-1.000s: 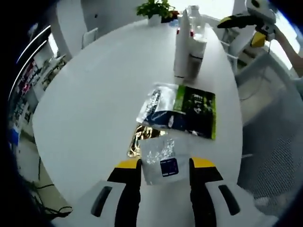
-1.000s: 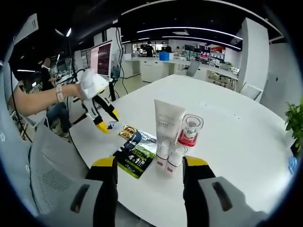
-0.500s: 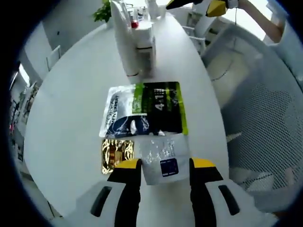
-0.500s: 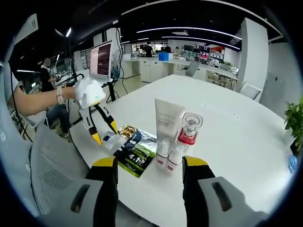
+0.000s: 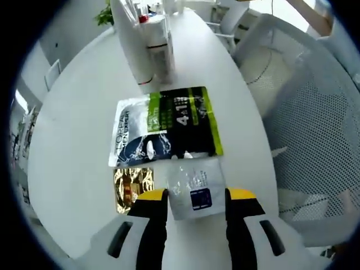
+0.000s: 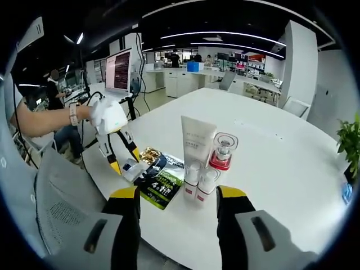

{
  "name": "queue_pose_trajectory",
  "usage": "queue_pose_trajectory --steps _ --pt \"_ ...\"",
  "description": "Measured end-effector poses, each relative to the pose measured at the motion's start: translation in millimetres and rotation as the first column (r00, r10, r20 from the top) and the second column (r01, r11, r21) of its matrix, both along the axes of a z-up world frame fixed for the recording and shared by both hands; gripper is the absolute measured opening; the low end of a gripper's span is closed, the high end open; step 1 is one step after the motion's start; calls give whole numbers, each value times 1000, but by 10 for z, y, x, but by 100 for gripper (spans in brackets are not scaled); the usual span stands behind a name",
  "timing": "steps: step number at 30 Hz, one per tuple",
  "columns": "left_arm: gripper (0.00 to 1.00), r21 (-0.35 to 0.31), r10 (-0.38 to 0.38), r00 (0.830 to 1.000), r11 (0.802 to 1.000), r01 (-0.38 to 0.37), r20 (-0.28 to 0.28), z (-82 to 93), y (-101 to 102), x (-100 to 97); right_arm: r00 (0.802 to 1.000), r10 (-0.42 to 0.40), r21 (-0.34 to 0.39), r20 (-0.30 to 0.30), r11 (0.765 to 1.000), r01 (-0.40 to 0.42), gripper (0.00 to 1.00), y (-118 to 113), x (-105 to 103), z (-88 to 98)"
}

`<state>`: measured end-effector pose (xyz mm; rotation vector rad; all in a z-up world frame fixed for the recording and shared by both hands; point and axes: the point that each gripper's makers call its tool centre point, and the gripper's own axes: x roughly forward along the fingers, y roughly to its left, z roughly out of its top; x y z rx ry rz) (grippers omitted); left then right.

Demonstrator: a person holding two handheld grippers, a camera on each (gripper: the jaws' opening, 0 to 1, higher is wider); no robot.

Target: Arrange the skincare products in the storage area until every visible bottle or jar stands upright without overlapping.

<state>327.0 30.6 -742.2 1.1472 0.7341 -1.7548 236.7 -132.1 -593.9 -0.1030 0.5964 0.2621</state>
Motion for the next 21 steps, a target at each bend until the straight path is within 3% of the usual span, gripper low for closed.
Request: queue_pose_trajectory --steps 8,21 --pt "38 1 10 999 1000 -10 -43 -85 -10 -32 1000 1 0 -6 1000 -1 54 -13 -2 -8" --pt "39 -33 3 1000 999 -4 -18 -78 -27 -35 1000 6 6 -16 1000 -6 55 5 15 -58"
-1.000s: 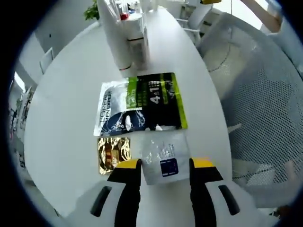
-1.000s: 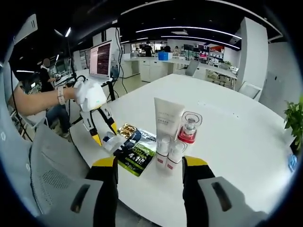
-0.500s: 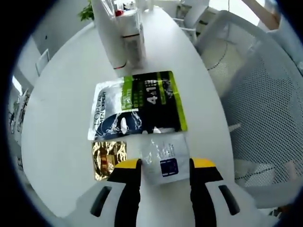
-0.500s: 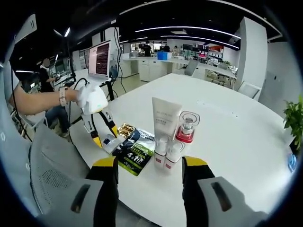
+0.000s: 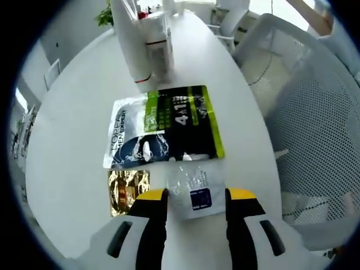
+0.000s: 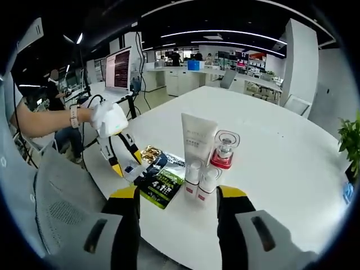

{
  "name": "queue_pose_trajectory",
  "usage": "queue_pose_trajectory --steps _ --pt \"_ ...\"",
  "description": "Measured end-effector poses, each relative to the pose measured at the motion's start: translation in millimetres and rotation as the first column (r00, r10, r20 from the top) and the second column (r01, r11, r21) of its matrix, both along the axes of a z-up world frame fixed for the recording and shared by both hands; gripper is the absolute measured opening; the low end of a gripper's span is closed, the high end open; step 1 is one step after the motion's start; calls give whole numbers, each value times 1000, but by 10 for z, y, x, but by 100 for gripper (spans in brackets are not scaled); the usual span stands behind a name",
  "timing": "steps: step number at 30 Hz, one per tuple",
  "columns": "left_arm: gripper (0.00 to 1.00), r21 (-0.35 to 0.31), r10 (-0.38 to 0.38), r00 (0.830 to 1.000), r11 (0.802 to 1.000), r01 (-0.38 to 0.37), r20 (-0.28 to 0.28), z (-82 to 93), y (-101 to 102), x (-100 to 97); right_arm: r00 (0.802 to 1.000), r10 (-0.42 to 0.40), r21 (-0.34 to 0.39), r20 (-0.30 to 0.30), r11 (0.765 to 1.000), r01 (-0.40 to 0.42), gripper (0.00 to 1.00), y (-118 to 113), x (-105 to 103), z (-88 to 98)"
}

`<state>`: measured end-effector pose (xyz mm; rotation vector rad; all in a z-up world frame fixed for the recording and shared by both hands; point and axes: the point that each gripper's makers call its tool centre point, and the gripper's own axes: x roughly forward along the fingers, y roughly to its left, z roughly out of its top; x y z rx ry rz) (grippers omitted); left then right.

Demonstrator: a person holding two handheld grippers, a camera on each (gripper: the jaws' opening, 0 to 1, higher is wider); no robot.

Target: Arrange the skincare products in the storage area until every visible bottle or jar stands upright without overlapping.

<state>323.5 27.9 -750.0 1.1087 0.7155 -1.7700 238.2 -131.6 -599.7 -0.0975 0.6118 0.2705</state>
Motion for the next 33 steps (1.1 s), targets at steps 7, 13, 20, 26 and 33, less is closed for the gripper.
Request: queue_pose_trajectory --steps 7,13,20,26,33 --pt "43 -25 15 1000 1000 -15 -3 0 -19 6 1000 -5 0 2 1000 5 55 -20 -18 0" --pt "46 -28 32 999 999 -31 18 -3 -21 32 1000 -8 3 5 1000 8 55 -11 -29 2" --pt "46 -45 32 998 999 -29 55 12 -14 32 1000 -7 3 5 1000 7 55 0 -48 -1" --pt "49 -84 102 991 992 -95 87 45 -13 71 1000 -11 1 20 1000 11 56 -4 -38 30" --pt "50 -213 263 965 943 -255 9 313 -78 44 999 -17 0 30 1000 17 60 -15 -40 36"
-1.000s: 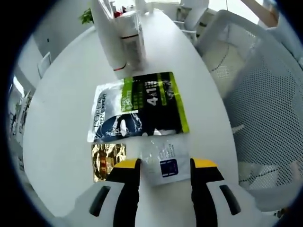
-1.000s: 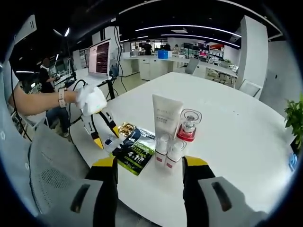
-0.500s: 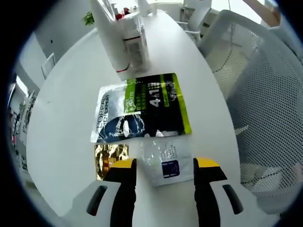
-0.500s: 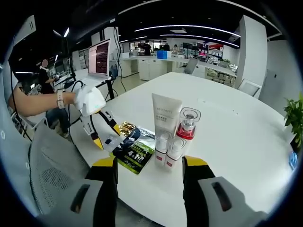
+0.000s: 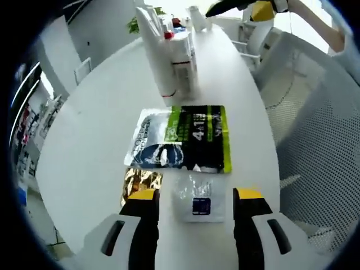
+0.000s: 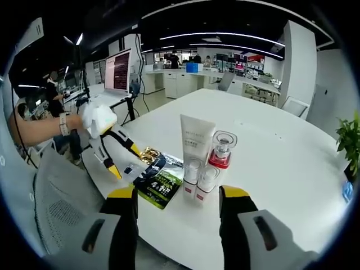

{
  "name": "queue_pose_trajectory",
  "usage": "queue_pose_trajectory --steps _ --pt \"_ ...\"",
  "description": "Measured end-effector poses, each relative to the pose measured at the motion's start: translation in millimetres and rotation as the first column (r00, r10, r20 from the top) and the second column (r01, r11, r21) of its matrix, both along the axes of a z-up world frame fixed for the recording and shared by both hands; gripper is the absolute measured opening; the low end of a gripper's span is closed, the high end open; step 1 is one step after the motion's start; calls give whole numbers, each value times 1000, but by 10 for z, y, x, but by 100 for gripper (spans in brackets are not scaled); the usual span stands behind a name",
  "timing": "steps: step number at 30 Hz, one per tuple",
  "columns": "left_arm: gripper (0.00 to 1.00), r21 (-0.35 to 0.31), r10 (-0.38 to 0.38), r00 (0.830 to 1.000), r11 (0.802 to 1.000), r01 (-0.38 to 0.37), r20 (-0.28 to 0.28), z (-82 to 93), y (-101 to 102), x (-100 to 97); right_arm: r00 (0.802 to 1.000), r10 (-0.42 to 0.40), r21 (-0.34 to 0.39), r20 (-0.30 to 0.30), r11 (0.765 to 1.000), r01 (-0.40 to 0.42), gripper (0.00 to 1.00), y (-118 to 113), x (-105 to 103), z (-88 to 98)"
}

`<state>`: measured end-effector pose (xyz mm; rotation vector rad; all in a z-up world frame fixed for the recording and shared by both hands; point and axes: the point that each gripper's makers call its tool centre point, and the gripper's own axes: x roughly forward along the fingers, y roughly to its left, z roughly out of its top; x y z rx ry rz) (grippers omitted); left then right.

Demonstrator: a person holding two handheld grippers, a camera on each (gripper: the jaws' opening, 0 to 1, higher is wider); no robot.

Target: Arrange the skincare products in the storage area until every visible bottle or jar stands upright without overlapping.

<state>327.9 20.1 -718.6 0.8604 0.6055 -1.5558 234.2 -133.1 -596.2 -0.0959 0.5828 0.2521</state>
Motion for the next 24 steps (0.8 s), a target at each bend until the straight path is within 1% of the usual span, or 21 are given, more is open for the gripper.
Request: queue_pose_trajectory --steps 1,4,5,6,9,11,13,14,17,20,21,24 --pt "50 -19 47 999 999 -47 -14 60 1 3 1000 0 1 2 1000 0 60 1 0 2" --pt "51 -70 90 996 993 -91 -16 191 -4 3 1000 -1 -7 9 1000 2 63 -7 5 13" --pt "53 -90 125 992 988 -127 -27 252 2 8 1000 -2 -8 10 1000 2 64 -9 6 16" --pt "54 -103 144 989 984 -146 -35 291 3 7 1000 -3 -9 13 1000 3 65 -13 11 23" --pt "56 -160 200 979 966 -205 -48 457 2 19 1000 -4 -12 20 1000 4 67 -19 24 43" --pt "58 -185 216 976 958 -219 -38 537 7 31 1000 -4 -15 25 1000 4 68 -19 34 57" --pt "60 -218 265 964 940 -264 -23 644 21 82 1000 -3 -15 26 1000 3 70 -16 38 62" --pt "61 -236 285 958 929 -284 -28 701 25 90 1000 -5 -15 28 1000 5 71 -17 42 65" --pt "64 -266 317 948 911 -316 -40 819 42 94 1000 -6 -19 30 1000 6 73 -14 50 69" --pt "66 -271 339 940 901 -338 -43 887 75 96 999 -6 -25 36 1000 7 77 -14 60 80" --pt "69 -272 360 932 893 -357 -44 911 95 111 999 -7 -28 38 1000 8 78 -17 62 84" --pt "76 -287 378 925 881 -375 -48 982 123 98 999 -8 -27 41 1000 9 80 -17 64 94"
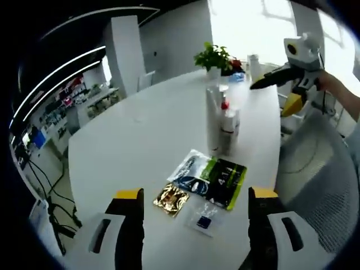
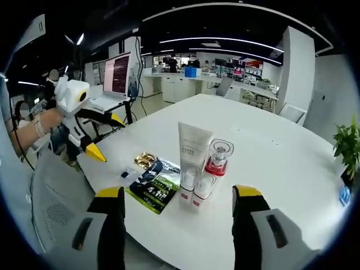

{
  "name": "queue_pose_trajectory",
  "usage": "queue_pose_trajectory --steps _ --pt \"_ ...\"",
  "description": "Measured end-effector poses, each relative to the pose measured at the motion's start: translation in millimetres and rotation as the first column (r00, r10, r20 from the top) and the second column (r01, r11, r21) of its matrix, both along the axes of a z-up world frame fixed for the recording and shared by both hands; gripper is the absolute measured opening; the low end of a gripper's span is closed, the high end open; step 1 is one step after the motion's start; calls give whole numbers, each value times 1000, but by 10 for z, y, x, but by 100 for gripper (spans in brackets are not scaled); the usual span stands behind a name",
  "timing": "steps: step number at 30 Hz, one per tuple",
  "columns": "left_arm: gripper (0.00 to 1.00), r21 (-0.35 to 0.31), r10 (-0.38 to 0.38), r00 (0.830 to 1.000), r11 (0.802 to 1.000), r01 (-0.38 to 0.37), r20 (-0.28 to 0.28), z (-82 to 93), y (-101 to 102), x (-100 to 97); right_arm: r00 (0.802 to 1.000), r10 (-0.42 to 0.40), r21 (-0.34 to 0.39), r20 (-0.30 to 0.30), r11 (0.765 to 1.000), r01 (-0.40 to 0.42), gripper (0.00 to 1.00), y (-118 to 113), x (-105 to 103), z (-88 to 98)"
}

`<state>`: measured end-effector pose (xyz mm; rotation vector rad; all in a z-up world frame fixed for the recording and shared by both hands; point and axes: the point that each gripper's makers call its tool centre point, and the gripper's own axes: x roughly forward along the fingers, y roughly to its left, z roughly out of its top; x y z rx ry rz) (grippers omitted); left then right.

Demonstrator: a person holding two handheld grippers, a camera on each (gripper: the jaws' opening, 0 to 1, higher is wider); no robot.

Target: Arrange the skincare products in the storage area until every visible bottle or jar stands upright without overlapping.

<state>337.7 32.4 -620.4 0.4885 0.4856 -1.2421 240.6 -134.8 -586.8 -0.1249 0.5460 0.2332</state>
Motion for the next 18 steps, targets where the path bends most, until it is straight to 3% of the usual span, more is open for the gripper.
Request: queue_pose_trajectory --steps 12,18 --pt "90 -37 66 998 997 -66 0 134 141 -48 999 2 -41 33 999 -1 90 8 25 50" --pt "92 -68 76 997 995 -76 1 202 179 -131 999 -3 -47 37 999 5 93 8 14 65"
